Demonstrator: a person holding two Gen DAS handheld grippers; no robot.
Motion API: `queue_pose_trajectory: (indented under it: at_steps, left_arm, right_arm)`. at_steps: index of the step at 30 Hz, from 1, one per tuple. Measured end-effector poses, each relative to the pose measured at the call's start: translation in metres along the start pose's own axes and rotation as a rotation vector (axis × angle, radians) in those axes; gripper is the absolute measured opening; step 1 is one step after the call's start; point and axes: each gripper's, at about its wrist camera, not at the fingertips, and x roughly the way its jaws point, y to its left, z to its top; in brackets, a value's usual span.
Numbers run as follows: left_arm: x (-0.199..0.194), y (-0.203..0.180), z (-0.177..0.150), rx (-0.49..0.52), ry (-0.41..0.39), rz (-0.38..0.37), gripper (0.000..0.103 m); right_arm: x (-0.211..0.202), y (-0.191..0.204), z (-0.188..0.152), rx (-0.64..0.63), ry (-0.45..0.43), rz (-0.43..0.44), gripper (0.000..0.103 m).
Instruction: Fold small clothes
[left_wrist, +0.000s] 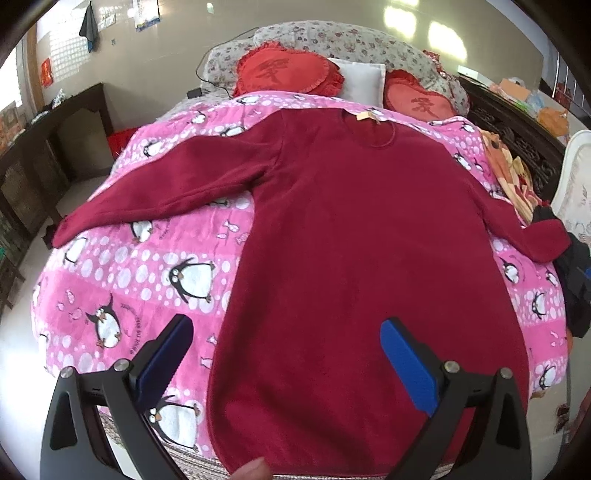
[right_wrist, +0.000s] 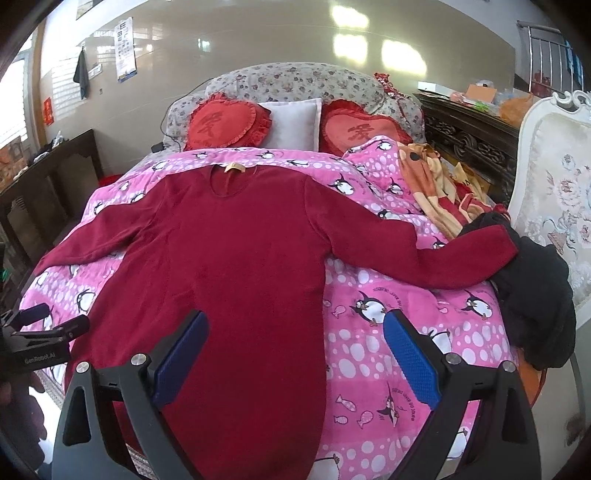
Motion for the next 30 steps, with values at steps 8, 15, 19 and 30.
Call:
queue_pose_trajectory:
  at_steps: [8,15,19,30]
  left_arm:
    - [0.0027,0.0022,-0.0005,-0.010,0.022,-0.001,0.103]
    - [0.0036,0.0056,-0.0005,-0.012,0.024,0.019,0.103]
    - [0.0043,0.0065,-0.0008,-0.020,0.032,0.015,0.103]
    - [0.0062,0.0048,-0.0002,-0.022,0.039,0.012,0.103]
  right_arm:
    - [-0.0001,0.0090,0.0011,-0.020,0.003,0.011,0.070]
    - [0.0000,0.0092,-0.0011,-0.014,0.007,0.018,0.070]
    - [-0.0001,0.0099,-0.0016,-0.016,0.008,0.022,0.070]
    - [-0.0003,0.0101,-0.0029,-0.010,0.009,0.024,0.070]
